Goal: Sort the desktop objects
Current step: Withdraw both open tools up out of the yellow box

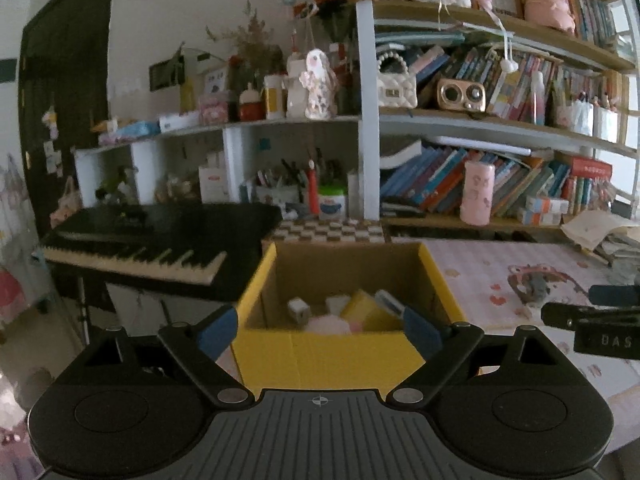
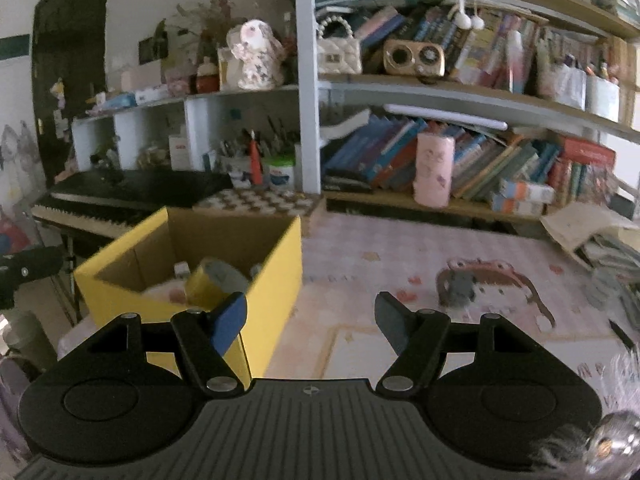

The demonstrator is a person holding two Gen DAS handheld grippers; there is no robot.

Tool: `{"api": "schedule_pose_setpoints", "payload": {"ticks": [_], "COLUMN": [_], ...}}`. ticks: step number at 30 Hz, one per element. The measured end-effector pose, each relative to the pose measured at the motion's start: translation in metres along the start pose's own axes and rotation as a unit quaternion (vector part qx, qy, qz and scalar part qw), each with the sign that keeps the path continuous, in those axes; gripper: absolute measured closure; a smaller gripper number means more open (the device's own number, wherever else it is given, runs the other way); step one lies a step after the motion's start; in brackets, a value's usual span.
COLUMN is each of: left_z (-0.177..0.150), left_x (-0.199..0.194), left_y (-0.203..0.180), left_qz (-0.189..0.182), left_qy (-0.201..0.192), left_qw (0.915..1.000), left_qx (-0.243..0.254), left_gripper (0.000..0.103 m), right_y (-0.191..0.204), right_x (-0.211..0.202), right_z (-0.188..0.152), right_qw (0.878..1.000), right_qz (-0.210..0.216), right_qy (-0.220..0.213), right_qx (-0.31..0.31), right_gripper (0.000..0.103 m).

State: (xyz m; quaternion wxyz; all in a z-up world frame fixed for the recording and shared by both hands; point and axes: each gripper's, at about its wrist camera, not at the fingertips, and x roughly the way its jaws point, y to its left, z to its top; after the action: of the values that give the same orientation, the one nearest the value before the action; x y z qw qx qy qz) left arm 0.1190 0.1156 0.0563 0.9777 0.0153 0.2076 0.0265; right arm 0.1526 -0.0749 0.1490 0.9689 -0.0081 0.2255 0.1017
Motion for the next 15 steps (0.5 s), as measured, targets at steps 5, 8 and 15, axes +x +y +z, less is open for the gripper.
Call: {"api": "schedule_pose_setpoints", "payload": {"ticks": [5, 8, 15], "left_z": [-0.018, -0.028, -0.049], "left_x": [-0.010, -0.016, -0.032], "left_y": [-0.010, -0.017, -0.030], "left_qz": [-0.008, -0.013, -0.023], "left_qy": [0.018, 0.029, 0.050], "left_qw": [0.9998, 0.9995, 0.9983], "left_qx": [0.003, 0.007, 0.020], "left_gripper": [0.011, 0.011, 0.011], "right_y": [0.000, -0.001, 0.001], "right_x": [-0.013, -0.021, -0.041], "right_z": [-0.022, -0.033, -0.058], "right_qw": [1.000, 0.999, 0.999], "right_qz": [-0.003, -0.006, -0.014], "right_qy": [0.023, 0.033, 0.049], "right_qx": [-0.001, 0.002, 0.009], "right_gripper": [0.035, 0.035, 0.035]}}
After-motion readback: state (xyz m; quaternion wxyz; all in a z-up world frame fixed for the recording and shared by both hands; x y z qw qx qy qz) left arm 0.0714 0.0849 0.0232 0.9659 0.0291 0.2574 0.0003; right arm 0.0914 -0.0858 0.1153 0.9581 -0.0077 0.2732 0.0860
